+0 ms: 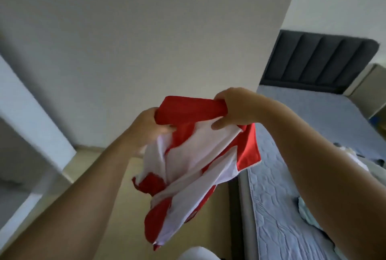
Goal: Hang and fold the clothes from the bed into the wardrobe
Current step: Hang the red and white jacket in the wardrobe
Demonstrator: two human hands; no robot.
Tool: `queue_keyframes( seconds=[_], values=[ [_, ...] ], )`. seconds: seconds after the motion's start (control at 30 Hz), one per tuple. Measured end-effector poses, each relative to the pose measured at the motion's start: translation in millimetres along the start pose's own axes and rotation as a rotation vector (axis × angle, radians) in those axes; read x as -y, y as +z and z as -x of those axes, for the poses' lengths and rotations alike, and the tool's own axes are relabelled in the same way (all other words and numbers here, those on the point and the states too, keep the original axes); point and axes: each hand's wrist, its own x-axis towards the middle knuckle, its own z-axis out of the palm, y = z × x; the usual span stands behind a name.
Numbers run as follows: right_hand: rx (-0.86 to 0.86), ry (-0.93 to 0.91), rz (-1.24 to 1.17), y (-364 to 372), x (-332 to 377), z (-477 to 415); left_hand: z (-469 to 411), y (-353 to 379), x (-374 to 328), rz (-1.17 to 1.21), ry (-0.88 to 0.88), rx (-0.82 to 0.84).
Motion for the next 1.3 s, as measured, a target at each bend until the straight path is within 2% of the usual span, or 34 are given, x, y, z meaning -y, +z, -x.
queue_keyframes(
  seconds=[0.17,0.27,0.37,0.5,0.67,0.8,0.87,0.93,1.07,1.2,1.3],
  values=[
    [0.263,-0.123,0.159,30,76,-56,65,-104,5,0.039,0.013,-0.211],
    [0.341,-0.15,0.165,53,128,-81,102,-144,13,0.054,-0.005,-0.319],
    [0.368,-0.166,0.066,78,177,-98,138,-175,28,0.082,0.004,-0.454],
    [0.485,-0.215,-0.192,112,228,-113,185,-214,57,0.101,0.008,-0.67],
    [0.53,-0.287,-0.039,157,282,-134,233,-269,90,0.227,0.056,-1.013],
    [0.455,-0.317,-0.13,175,350,-155,252,-317,123,-0.019,-0.136,-1.181],
    [0.439,-0.347,-0.281,175,393,-168,259,-341,137,-0.077,-0.232,-1.25],
    [0.44,-0.341,-0.541,172,434,-182,264,-364,152,-0.067,-0.313,-1.29],
    [0.433,-0.296,-0.972,169,514,-223,269,-419,186,0.148,-0.392,-1.354],
    [0.523,-0.322,-1.124,169,601,-271,274,-492,217,0.209,-0.38,-1.449],
    [0.69,-0.34,-1.207,167,658,-304,273,-550,238,0.231,-0.398,-1.463]
  ],
)
